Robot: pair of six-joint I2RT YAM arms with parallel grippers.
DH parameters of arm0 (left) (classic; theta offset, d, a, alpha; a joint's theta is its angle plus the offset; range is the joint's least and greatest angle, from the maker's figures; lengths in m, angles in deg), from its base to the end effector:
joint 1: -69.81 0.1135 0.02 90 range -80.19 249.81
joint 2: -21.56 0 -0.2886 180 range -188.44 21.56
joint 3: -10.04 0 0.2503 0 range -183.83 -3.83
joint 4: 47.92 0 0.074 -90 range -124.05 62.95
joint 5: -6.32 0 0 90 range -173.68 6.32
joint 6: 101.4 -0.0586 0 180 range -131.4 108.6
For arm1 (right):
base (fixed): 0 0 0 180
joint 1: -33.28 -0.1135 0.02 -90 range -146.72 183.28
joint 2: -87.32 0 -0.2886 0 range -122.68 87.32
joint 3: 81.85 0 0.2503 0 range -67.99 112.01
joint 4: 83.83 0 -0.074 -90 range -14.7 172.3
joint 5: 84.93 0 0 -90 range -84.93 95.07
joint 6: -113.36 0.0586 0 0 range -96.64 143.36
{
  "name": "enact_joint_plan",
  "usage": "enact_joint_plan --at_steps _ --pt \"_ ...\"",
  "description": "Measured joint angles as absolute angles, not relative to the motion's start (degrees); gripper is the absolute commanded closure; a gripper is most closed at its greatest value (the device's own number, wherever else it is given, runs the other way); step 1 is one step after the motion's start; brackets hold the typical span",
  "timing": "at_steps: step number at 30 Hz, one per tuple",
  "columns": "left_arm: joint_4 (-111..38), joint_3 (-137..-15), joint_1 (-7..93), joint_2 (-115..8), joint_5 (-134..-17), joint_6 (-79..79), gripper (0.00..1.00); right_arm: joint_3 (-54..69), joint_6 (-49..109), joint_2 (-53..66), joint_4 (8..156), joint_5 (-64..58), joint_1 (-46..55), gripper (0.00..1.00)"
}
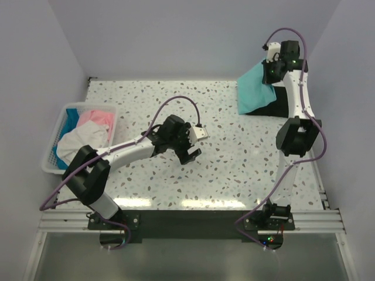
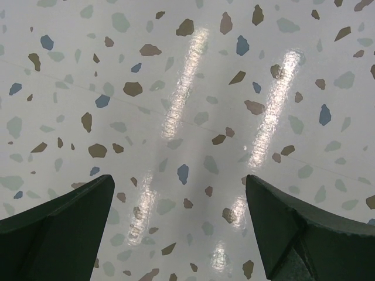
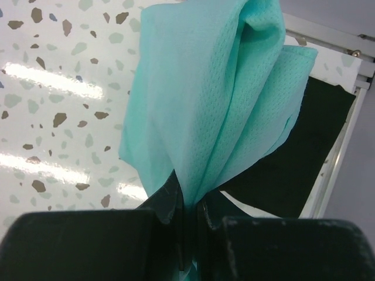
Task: Fold and stack the t-shirts
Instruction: Neatly place the folded tshirt to the corner
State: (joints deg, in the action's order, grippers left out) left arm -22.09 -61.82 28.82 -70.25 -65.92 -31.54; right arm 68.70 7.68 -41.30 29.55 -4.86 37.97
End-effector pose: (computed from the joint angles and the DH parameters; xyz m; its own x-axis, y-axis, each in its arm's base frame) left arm 0.2562 -0.2463 0.2235 -0.2375 0.6408 -0.7300 0.9235 0.3820 0.0349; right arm 0.5250 -0.0329 0.3398 -0.6636 -0.2127 -0.7172 -0.2295 0.9704 -0.0754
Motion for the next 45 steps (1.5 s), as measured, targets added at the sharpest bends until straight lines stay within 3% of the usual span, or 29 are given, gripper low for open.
enact_joint_plan --at_steps 25,42,43,45 --pt "-16.25 -63.9 31.64 -70.53 -63.95 -32.17 0.0 54.56 -6.61 -51.15 51.45 5.78 42.05 1.0" --pt "-15.48 -63.9 33.15 -70.53 -62.38 -32.22 0.0 54.91 -7.05 -46.8 50.53 1.04 42.75 1.0" --pt "-15.46 -63.9 33.21 -70.53 -62.25 -32.24 0.0 55.15 -7.22 -46.52 50.53 1.04 42.77 0.96" --pt "-15.4 -63.92 33.37 -70.53 -61.88 -32.5 0.0 55.93 -7.62 -46.56 50.62 1.11 42.84 0.72"
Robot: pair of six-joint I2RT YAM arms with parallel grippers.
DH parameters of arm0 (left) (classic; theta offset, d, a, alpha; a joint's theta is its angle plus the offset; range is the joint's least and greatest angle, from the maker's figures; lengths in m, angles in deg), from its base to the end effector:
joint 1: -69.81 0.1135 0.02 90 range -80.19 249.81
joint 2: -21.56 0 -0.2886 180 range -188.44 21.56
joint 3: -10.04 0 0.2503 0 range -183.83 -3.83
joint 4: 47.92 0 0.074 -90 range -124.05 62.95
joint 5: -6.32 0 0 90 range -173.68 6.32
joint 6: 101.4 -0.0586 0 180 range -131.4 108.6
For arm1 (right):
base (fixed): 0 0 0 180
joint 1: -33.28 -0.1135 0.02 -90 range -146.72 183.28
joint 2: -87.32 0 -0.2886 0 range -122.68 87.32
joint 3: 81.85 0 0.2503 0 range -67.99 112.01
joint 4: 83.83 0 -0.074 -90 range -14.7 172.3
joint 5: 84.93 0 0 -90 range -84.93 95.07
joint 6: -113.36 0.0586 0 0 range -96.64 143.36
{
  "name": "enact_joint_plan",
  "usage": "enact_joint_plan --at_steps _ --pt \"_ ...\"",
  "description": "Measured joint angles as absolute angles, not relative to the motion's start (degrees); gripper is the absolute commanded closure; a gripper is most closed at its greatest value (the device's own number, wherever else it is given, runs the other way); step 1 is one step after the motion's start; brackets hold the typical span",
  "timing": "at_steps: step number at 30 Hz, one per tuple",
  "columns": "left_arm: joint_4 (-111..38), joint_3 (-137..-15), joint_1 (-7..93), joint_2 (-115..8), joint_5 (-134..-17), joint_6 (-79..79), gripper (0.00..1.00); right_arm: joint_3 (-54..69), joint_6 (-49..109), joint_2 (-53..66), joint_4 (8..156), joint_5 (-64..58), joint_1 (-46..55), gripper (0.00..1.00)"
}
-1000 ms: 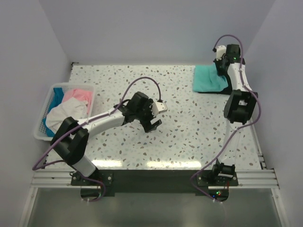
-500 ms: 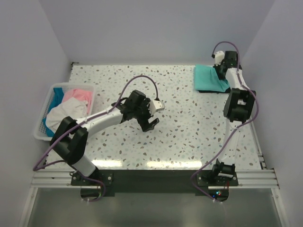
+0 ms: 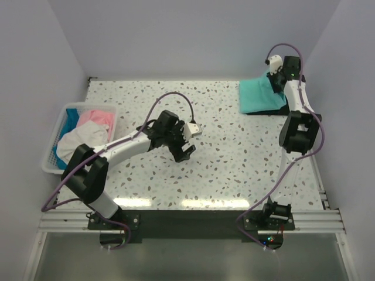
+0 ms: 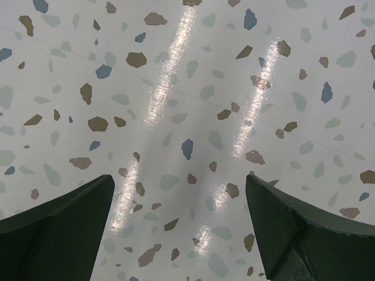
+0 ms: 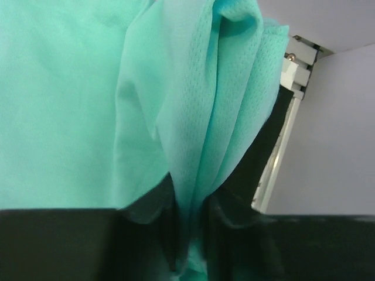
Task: Fold and stack the t-shirts
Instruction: Neatly place the folded tshirt to the corner, then reset both grippers
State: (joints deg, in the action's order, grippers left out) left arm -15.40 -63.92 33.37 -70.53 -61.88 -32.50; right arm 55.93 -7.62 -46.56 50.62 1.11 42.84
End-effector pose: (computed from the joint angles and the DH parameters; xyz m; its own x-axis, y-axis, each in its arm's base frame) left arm 0.2685 -0.2253 0.2247 -0.3137 0.6471 -0.6949 0.9152 0.4010 -0.0397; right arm 0.5615 -0.0905 0.2505 -0.6210 -0.4162 -0.6642 -0.2389 0.9076 -0.3453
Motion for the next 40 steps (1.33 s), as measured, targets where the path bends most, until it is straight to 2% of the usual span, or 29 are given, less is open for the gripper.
enact_joint_plan --at_steps 1,2,4,5,10,15,24,28,32,36,40 --pt "-15.27 -63.94 33.45 -70.53 -61.66 -32.61 0.0 56.04 -7.99 -46.63 50.58 1.3 42.88 0.53" --pt "-15.09 -63.99 33.56 -70.53 -61.46 -32.72 0.0 56.06 -8.01 -46.69 50.62 1.54 42.95 0.27" --pt "-14.98 -64.07 33.94 -70.53 -60.87 -33.05 0.0 56.11 -8.32 -47.28 51.43 3.03 43.1 0.11" --pt "-14.94 -64.18 34.29 -70.53 -60.59 -33.05 0.0 56.15 -8.32 -47.68 51.95 3.75 43.21 0.07" --pt "-14.15 -64.88 37.13 -69.88 -59.14 -32.54 0.0 56.19 -8.12 -48.31 52.81 7.14 43.52 0.01" --pt "-12.62 -67.27 41.52 -68.5 -56.67 -29.44 0.0 56.06 -6.68 -44.97 51.52 6.66 43.69 0.01" --pt "-8.18 -77.41 52.4 -67.74 -52.59 -21.62 0.0 49.42 1.96 -24.55 42.47 -4.75 43.74 0.01" --pt "-5.21 -82.13 57.65 -67.91 -51.17 -20.44 0.0 39.76 6.48 -13.14 39.69 -11.48 43.71 0.01" --pt "-0.73 -82.98 62.48 -68.65 -50.49 -20.39 0.0 22.03 9.12 -1.34 38.95 -16.53 43.52 0.01" --pt "1.48 -76.73 65.43 -67.34 -50.27 -21.0 0.0 6.62 9.12 6.96 35.8 -18.7 43.41 0.01" --pt "3.42 -66.11 66.55 -61.7 -51.12 -21.66 0.0 -2.86 7.66 13.85 33.66 -18.94 43.36 0.01"
